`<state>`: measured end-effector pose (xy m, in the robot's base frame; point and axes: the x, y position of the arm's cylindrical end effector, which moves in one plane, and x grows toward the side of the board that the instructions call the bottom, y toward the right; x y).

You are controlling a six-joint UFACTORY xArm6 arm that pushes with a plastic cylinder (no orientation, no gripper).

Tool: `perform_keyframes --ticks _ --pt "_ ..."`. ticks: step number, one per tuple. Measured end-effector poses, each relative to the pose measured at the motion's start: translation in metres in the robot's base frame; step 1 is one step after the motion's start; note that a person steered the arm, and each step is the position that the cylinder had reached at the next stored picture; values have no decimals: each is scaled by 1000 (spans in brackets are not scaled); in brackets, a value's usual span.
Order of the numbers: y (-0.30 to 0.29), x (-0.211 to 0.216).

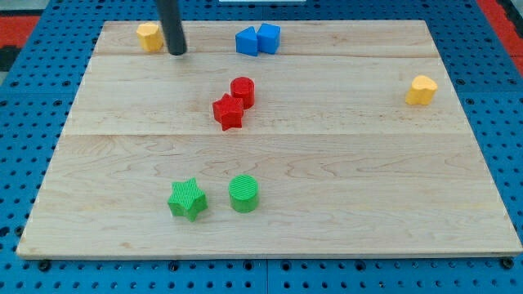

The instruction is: Push the blue triangle into the red circle

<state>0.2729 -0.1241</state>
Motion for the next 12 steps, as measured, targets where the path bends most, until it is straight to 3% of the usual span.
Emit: perform_keyframes --ticks 4,5,6,7,8,9,11,12 --pt "41 6" --pt "31 -20" --pt "59 -55" --pt "128 -69" --pt "153 -38" --pt "136 5" --pt "119 -45" --pt "76 -38"
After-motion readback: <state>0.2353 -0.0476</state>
